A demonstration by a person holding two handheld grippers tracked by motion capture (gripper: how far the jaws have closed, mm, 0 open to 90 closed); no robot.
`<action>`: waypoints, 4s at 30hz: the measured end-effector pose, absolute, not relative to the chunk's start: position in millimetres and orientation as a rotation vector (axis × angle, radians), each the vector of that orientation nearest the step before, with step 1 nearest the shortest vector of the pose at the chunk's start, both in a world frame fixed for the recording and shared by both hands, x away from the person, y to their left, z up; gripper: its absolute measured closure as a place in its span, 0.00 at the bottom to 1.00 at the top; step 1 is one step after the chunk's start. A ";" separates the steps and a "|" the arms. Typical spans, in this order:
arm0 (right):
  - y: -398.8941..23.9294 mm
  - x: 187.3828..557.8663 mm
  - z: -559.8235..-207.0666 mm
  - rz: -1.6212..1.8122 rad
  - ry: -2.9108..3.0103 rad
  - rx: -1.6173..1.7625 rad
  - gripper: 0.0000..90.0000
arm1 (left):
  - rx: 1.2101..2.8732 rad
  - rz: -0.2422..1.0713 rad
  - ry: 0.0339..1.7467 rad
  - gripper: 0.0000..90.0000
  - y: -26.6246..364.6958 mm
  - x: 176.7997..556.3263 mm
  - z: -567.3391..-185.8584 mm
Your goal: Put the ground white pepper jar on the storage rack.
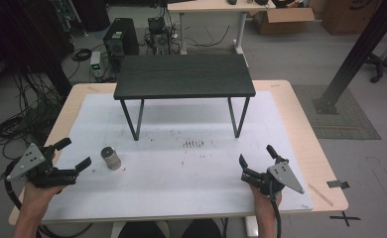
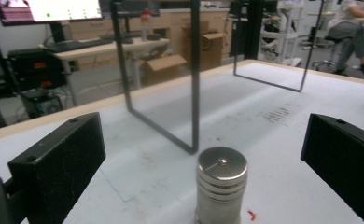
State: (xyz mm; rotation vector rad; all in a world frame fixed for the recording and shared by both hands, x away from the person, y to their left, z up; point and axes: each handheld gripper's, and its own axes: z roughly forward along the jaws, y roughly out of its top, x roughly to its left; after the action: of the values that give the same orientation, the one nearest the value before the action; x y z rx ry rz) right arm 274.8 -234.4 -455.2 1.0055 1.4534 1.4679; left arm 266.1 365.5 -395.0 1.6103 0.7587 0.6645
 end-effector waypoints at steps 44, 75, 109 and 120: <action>-234.4 274.4 -455.3 1.468 1.450 1.003 0.04 | 1.860 0.490 0.850 0.26 327.9 304.1 -434.0; -234.3 274.3 -455.3 1.467 1.450 1.003 0.04 | 1.857 0.511 0.828 0.54 325.2 301.2 -441.2; -234.4 274.7 -455.2 1.466 1.452 1.006 0.04 | 1.818 0.550 0.796 0.55 323.0 291.7 -422.4; -234.5 274.6 -455.3 1.468 1.451 1.007 0.04 | 1.821 0.541 0.736 0.55 308.8 289.7 -385.3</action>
State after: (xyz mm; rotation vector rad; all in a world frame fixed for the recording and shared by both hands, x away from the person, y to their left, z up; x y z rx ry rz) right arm 274.6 -234.5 -455.3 1.0068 1.4515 1.4681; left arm 289.7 308.8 -385.3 1.8211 0.7356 0.5408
